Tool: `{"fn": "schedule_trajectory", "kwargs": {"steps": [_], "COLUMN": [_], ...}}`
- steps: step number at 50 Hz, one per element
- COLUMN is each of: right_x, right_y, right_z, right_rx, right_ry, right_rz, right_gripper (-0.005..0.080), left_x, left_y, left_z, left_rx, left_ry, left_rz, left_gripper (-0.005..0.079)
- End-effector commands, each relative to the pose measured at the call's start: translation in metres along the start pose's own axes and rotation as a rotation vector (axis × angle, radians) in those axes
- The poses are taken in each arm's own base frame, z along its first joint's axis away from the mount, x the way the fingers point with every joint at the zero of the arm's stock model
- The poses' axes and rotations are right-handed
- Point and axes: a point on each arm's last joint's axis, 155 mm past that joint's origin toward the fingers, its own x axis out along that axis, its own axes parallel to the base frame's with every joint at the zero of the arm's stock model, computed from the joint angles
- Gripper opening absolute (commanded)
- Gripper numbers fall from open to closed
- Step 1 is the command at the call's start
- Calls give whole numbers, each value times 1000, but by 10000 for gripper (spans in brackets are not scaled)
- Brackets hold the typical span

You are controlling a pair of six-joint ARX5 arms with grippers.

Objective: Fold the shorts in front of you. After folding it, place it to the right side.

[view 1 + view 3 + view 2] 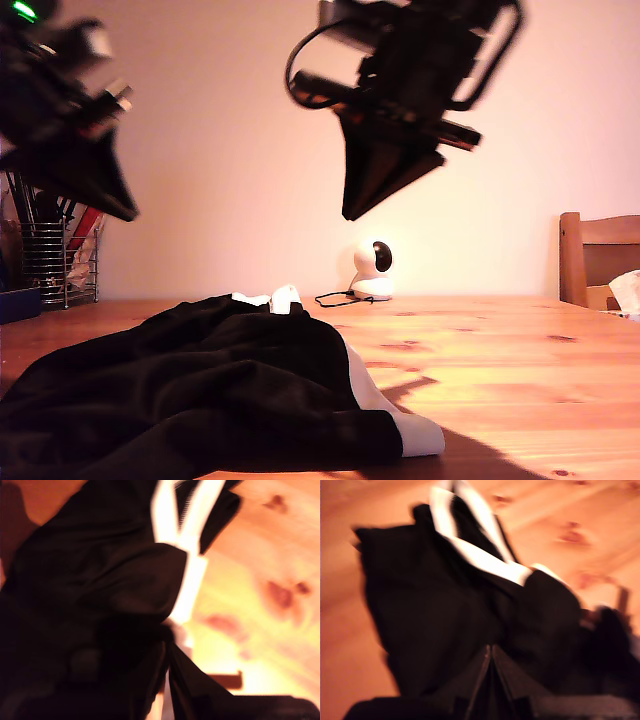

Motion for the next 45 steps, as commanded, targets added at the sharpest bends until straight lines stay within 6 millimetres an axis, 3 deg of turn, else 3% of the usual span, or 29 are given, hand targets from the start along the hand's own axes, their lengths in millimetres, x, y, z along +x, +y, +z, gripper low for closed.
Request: {"fn": "schedule_trajectory", "kwargs": {"steps": [1, 11, 15, 17, 21, 23, 26, 31, 45], "right_x": [4, 6, 4, 3, 2, 1, 1, 0, 3], "right_y": [6, 19, 16, 15, 11, 11, 13, 11, 6], "right_z": [-18, -62, -73, -76, -79, -79, -80, -79, -66], "right_rx": [0, 81, 105, 108, 127, 137, 139, 149, 137], "right_ry": [28, 161, 204, 217, 230, 234, 239, 237, 180], "right_rz": [38, 143, 148, 145, 144, 151, 164, 170, 169], "right_gripper": [-11, -11, -11, -11, 24, 85, 208, 327, 335], "left_x": [1, -6, -11, -14, -18, -21, -26, -34, -42], "left_y": [-5, -24, -37, -43, -52, -55, -57, -59, -61], "left_z": [-27, -100, -118, -126, -141, -148, -158, -173, -198], "left_rx": [-66, -289, -340, -380, -440, -468, -514, -561, -632], "left_ry": [36, 200, 276, 316, 386, 421, 471, 540, 658], "left_rz": [-19, -67, -104, -117, -124, -118, -105, -85, -43], "left_gripper": [-19, -15, 29, 87, 312, 433, 532, 539, 540]}}
